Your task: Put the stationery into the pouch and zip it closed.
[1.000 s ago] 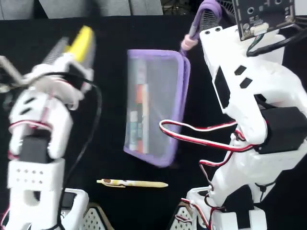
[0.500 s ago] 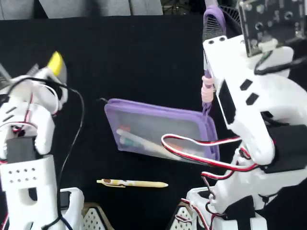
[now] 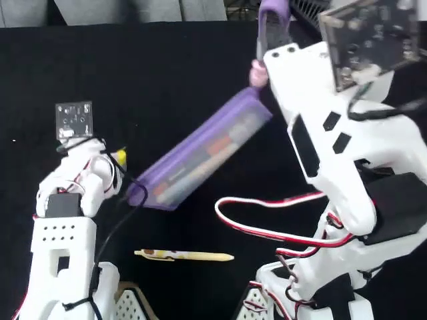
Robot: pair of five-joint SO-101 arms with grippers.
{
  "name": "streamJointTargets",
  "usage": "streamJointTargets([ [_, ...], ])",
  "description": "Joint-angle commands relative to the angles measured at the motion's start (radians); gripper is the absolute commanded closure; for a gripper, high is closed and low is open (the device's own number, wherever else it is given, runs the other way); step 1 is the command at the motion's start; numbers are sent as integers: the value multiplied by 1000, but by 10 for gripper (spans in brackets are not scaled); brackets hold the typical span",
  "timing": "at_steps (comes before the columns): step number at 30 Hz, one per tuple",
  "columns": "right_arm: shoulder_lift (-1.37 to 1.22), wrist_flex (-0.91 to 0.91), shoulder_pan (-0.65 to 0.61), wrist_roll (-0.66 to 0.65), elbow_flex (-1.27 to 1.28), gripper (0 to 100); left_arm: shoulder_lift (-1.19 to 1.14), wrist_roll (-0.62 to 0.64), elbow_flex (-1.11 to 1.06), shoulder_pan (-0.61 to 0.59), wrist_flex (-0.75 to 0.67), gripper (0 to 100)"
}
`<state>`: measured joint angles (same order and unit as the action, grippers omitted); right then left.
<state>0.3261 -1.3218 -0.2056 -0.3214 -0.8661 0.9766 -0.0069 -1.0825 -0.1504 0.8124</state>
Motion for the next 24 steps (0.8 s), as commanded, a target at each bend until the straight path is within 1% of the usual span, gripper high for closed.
streamJointTargets([
  [1, 19, 210, -21, -31, -22, 988, 15, -14, -12, 10, 3, 805],
  [5, 21, 354, -49, -89, -22, 988, 15, -14, -53, 8, 2, 805],
  [9, 21, 460, -54, -233, -22, 988, 15, -14, -87, 4, -2, 805],
  [12, 16, 497, -54, -331, -35, 988, 15, -14, -97, 4, -5, 805],
  [15, 13, 502, -54, -397, -38, 988, 15, -14, -99, 4, -6, 805],
  [19, 13, 443, -57, -405, -35, 988, 15, -14, -96, 5, -6, 805],
  [24, 12, 351, -158, -402, -5, 988, 15, -17, -102, 12, 3, 804],
])
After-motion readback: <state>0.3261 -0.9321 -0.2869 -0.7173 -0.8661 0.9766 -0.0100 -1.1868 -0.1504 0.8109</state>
